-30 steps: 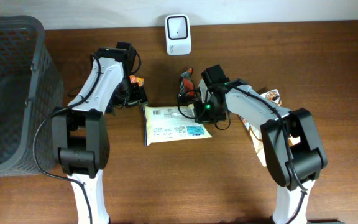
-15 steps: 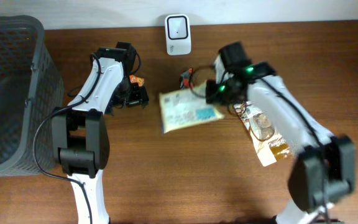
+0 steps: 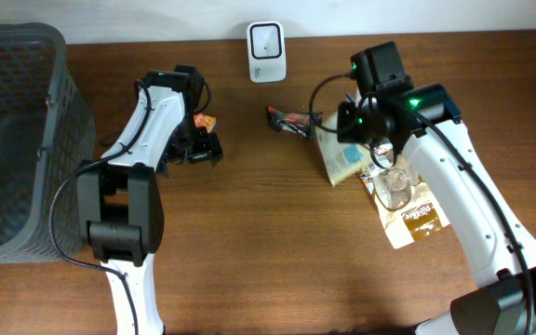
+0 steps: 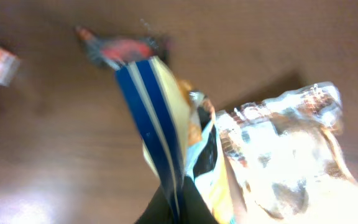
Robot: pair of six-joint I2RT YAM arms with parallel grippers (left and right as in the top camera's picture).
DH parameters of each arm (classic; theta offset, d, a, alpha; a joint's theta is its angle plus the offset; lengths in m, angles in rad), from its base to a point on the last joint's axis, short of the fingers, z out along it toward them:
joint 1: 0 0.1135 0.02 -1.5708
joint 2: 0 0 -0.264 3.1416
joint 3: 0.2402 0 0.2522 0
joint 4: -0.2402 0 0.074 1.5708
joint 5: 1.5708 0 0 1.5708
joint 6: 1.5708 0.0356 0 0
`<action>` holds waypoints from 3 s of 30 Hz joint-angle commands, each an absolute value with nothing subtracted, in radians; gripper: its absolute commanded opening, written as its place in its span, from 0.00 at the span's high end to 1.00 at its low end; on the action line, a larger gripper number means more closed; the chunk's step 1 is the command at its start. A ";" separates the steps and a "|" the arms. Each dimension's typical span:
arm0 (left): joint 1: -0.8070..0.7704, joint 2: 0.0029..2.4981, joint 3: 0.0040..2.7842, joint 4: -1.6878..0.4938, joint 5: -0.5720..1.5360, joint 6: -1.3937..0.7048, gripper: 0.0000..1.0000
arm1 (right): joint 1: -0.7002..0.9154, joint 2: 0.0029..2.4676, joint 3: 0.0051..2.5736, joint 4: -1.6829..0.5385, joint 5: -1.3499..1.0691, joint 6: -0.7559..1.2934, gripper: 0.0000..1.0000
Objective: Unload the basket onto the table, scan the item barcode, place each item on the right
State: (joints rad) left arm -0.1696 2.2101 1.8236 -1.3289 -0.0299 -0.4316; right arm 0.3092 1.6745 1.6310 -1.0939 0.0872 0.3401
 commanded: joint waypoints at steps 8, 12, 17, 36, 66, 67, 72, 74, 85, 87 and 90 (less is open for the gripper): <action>-0.169 2.185 1.834 -1.426 0.091 -0.337 0.29 | 0.466 1.742 1.626 -1.197 0.222 0.513 0.96; -0.169 2.180 1.834 -1.451 0.086 -0.311 0.54 | 0.540 1.848 1.626 -1.182 0.217 0.604 0.96; -0.169 2.176 1.834 -1.470 0.086 -0.289 0.55 | 0.622 1.946 1.626 -1.082 0.033 0.608 0.96; -0.241 2.165 1.834 -1.447 0.173 -0.282 1.00 | 0.374 1.927 1.696 -1.254 -0.028 0.416 0.03; -0.389 2.165 1.834 -1.324 0.319 -0.297 1.00 | 0.424 1.929 1.276 -0.708 -0.303 0.658 0.87; -0.389 2.165 1.834 -1.324 0.318 -0.297 1.00 | 0.411 1.929 1.292 -0.726 -0.304 0.644 0.87; -0.393 2.165 1.813 -1.332 0.319 -0.298 1.00 | 0.344 1.929 1.308 -0.788 -0.308 0.591 0.86; -0.397 2.165 1.777 -1.324 0.319 -0.302 1.00 | 0.334 1.929 1.308 -0.812 -0.308 0.561 0.86; -0.388 2.165 1.559 -1.198 0.037 -0.382 1.00 | 0.361 1.937 1.277 -0.840 -0.217 0.532 0.96; -0.378 2.165 1.575 -1.236 -0.020 -0.382 1.00 | 0.361 1.937 1.250 -0.810 -0.182 0.532 0.96; -0.355 2.165 1.628 -1.311 -0.071 -0.384 1.00 | 0.361 1.937 1.221 -0.783 -0.175 0.532 0.96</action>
